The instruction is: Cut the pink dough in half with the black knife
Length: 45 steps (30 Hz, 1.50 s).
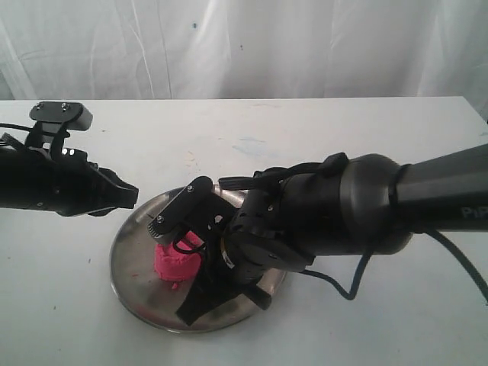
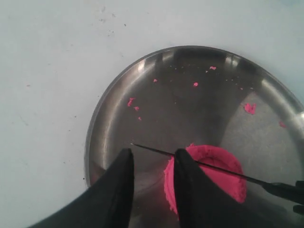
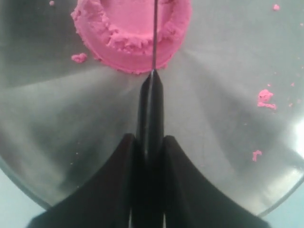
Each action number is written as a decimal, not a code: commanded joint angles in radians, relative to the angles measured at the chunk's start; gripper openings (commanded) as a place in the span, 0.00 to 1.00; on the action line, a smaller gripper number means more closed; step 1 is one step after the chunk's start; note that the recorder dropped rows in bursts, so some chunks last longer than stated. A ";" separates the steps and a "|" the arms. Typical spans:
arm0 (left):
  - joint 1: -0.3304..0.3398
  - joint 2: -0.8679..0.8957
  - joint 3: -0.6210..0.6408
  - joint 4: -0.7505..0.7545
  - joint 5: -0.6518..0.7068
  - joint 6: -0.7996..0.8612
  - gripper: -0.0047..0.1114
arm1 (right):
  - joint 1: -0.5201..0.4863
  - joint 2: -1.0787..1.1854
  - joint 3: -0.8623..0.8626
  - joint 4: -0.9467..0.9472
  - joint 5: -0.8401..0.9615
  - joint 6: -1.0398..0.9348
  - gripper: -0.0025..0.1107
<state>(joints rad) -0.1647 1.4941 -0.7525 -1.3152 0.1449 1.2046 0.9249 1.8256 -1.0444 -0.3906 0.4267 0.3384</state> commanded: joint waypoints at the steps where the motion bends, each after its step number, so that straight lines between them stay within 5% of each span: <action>1: 0.000 0.035 -0.006 -0.018 0.005 0.006 0.34 | -0.008 0.005 -0.002 -0.004 -0.028 0.006 0.04; 25: 0.000 0.119 -0.053 -0.047 0.039 0.026 0.34 | -0.008 0.031 -0.002 -0.002 -0.052 0.006 0.04; 27: 0.000 0.149 -0.052 -0.060 0.041 0.026 0.31 | -0.008 0.031 -0.002 -0.002 -0.050 0.006 0.04; 32: 0.000 0.174 -0.091 -0.068 0.091 0.055 0.04 | -0.008 0.031 -0.002 -0.002 -0.050 0.006 0.04; 45: 0.000 0.245 -0.098 -0.068 0.085 0.054 0.04 | -0.008 0.031 -0.002 -0.002 -0.050 0.006 0.04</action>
<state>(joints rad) -0.1647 1.7208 -0.8496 -1.3672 0.2126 1.2557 0.9244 1.8546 -1.0444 -0.3906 0.3819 0.3391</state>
